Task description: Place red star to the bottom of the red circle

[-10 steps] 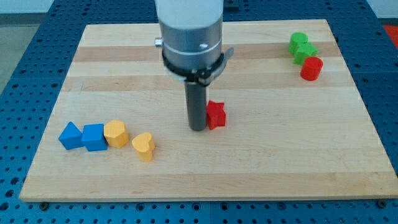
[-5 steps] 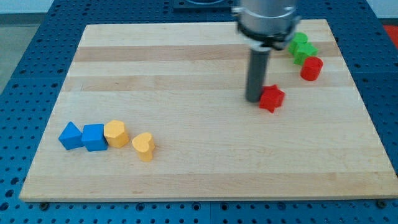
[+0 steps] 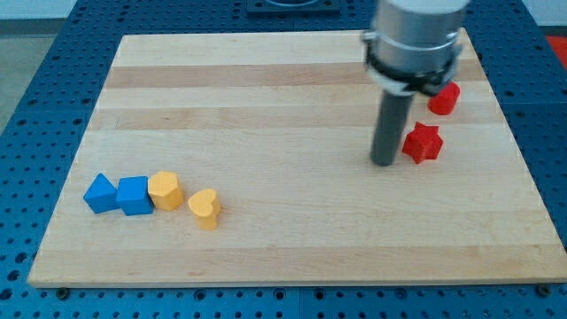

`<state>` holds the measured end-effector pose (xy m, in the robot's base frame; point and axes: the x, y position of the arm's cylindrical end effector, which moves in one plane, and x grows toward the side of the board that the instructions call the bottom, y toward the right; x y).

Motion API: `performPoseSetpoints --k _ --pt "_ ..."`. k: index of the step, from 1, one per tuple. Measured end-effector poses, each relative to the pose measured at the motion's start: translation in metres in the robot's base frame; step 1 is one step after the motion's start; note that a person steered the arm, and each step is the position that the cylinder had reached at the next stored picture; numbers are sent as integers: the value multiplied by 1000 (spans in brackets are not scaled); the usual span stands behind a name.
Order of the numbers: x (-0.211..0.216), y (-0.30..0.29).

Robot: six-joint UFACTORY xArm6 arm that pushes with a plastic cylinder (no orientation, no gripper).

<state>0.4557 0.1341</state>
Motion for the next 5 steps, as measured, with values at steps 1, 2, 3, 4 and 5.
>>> performPoseSetpoints --k 1,2,3,4,5 --pt "-23 45" --pt "-13 45" --pt "30 29" --pt "45 66" --pt "37 96"
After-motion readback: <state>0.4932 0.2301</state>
